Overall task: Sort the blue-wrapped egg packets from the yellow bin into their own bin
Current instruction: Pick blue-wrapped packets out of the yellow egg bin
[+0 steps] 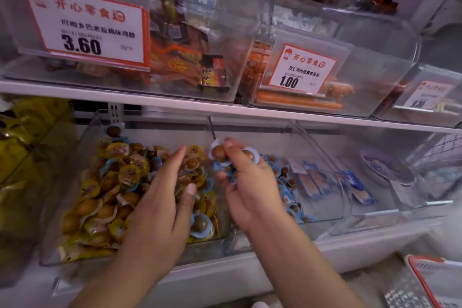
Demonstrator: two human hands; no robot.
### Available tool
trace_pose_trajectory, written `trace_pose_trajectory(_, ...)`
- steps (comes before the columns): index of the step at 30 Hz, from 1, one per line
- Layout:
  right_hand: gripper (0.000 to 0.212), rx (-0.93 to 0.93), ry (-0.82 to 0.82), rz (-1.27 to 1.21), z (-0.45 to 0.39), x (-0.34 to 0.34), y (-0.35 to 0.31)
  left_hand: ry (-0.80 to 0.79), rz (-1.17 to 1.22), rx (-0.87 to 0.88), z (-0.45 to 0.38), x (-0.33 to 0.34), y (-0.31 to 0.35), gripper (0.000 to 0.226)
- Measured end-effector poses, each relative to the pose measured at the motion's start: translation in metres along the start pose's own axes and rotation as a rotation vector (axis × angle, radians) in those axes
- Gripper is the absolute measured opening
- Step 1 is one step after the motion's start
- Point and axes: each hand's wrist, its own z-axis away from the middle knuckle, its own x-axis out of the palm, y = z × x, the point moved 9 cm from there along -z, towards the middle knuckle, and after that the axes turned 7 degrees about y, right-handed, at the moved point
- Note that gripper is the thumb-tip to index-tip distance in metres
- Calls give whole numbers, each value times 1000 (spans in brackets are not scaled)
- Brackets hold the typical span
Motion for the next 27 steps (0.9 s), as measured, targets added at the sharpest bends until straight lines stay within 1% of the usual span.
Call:
trace_pose_trajectory(1, 9, -88, 43, 41, -6, -10, -15, -6, -79, 9, -2, -1, -3, 52)
trace_pose_trajectory(2, 9, -188, 96, 131, -13, -24, -32, -20, -167, 25, -3, -1, -5, 49)
trace_pose_trajectory(4, 5, -352, 152, 462, -26, -48, -63, -89, -297, 49, -5, 2, -11, 40)
trace_pose_trajectory(5, 8, -368, 138, 647, -33, -57, -71, -146, -325, 54, -4, 5, -14, 41)
trace_pose_trajectory(6, 10, -326, 100, 813, -40, -69, -72, -206, -334, 62, -3, 9, -16, 45)
trace_pose_trajectory(7, 12, -237, 59, 947, -46, -82, -66, -257, -335, 70, -1, 13, -17, 50)
trace_pose_trajectory(8, 15, -148, 39, 1059, -50, -97, -60, -289, -332, 78, 0, 15, -19, 55)
trace_pose_trajectory(9, 17, -109, 55, 1136, -52, -110, -57, -309, -328, 78, 0, 17, -20, 59)
trace_pose_trajectory(10, 22, -147, 110, 1168, -56, -120, -62, -324, -328, 68, 0, 17, -22, 63)
trace_pose_trajectory(11, 24, -247, 186, 1163, -59, -127, -72, -346, -340, 50, 0, 18, -25, 67)
trace_pose_trajectory(12, 19, -363, 251, 1131, -58, -128, -83, -373, -363, 37, 1, 19, -27, 72)
trace_pose_trajectory(13, 15, -461, 287, 1068, -53, -124, -92, -402, -391, 29, 2, 21, -30, 77)
trace_pose_trajectory(14, 16, -531, 291, 1004, -46, -116, -97, -423, -418, 31, 3, 23, -31, 81)
trace_pose_trajectory(15, 21, -580, 261, 952, -41, -106, -98, -429, -437, 34, 3, 24, -31, 81)
trace_pose_trajectory(17, 26, -677, 167, 925, -27, -83, -94, -391, -459, 38, 2, 22, -31, 71)
trace_pose_trajectory(20, 27, -857, -42, 1001, 7, -34, -78, -312, -457, 8, -2, 12, -32, 49)
trace_pose_trajectory(22, 27, -1000, -193, 1082, 32, 1, -62, -279, -381, -48, -5, 3, -36, 36)
trace_pose_trajectory(23, 29, -1031, -269, 1131, 42, 15, -51, -267, -334, -82, -6, -2, -39, 32)
trace_pose_trajectory(25, 30, -979, -440, 1304, 46, 37, -19, -246, -270, -136, -9, -14, -45, 29)
trace_pose_trajectory(27, 33, -891, -562, 1589, 42, 43, 19, -230, -246, -157, -10, -24, -49, 29)
